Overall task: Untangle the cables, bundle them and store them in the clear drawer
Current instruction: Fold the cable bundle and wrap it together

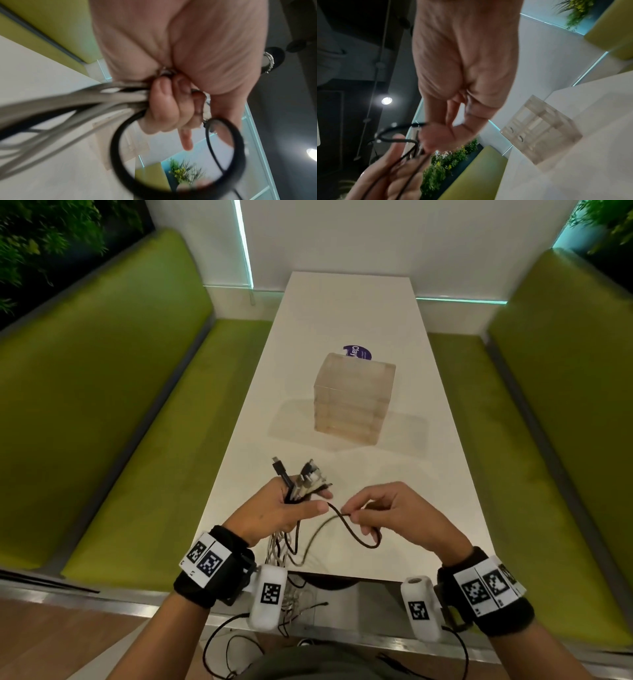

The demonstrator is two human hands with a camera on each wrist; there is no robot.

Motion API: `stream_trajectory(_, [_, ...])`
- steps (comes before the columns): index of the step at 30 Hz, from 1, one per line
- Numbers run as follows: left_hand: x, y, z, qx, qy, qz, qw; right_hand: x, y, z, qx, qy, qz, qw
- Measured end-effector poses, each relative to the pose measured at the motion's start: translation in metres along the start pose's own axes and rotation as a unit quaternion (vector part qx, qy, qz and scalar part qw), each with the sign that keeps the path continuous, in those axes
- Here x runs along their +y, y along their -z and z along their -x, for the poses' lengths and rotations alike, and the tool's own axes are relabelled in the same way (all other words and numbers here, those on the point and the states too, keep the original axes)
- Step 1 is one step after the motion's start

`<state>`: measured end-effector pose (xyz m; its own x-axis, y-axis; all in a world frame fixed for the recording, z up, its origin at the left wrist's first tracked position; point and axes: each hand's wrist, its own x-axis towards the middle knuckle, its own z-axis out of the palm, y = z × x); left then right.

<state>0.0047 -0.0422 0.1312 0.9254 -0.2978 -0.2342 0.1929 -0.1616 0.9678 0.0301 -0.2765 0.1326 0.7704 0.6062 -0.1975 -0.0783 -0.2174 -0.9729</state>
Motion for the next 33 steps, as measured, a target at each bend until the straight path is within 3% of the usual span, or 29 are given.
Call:
stream_trajectory(3, [-0.002,0.007,-0.001,0.034,-0.041,0.099,0.994,0.018,-0.005,-0.001,-0.1,-0.076,0.123,0.985])
stream_trajectory(6, [-0.001,0.007,-0.003,0.074,-0.059,0.16,0.983,0.049,-0.024,-0.005,-0.16,-0.157,0.308,0.924])
stream_trajectory(8, [0.0,0.006,-0.004,0.087,-0.065,0.183,0.977,0.07,-0.035,-0.007,-0.178,-0.227,0.324,0.901])
stream_trajectory(10, [0.002,0.006,-0.005,0.076,-0.08,0.205,0.973,0.084,-0.038,-0.01,-0.159,-0.253,0.319,0.899])
stream_trajectory(13, [0.008,0.006,-0.004,0.044,-0.109,0.232,0.966,0.083,-0.023,-0.017,-0.053,-0.177,0.361,0.914])
stream_trajectory(16, [0.023,0.002,-0.011,0.014,-0.128,0.267,0.955,0.039,-0.011,-0.024,0.067,-0.065,0.192,0.977])
stream_trajectory(18, [0.043,-0.002,-0.02,-0.018,-0.127,0.285,0.95,-0.005,-0.006,-0.027,0.088,0.023,0.084,0.992])
stream_trajectory(22, [0.086,-0.009,-0.043,-0.007,-0.123,0.297,0.947,-0.081,-0.003,-0.039,0.085,0.108,0.011,0.99])
stream_trajectory(24, [0.105,-0.007,-0.056,0.02,-0.142,0.286,0.947,-0.106,0.0,-0.051,0.136,0.137,0.01,0.981])
stream_trajectory(28, [0.154,-0.005,-0.068,0.047,-0.177,0.214,0.959,-0.138,0.011,-0.067,0.21,0.183,0.019,0.96])
stream_trajectory(33, [0.187,-0.009,-0.086,0.07,-0.162,0.151,0.973,-0.165,0.024,-0.085,0.266,0.205,0.007,0.942])
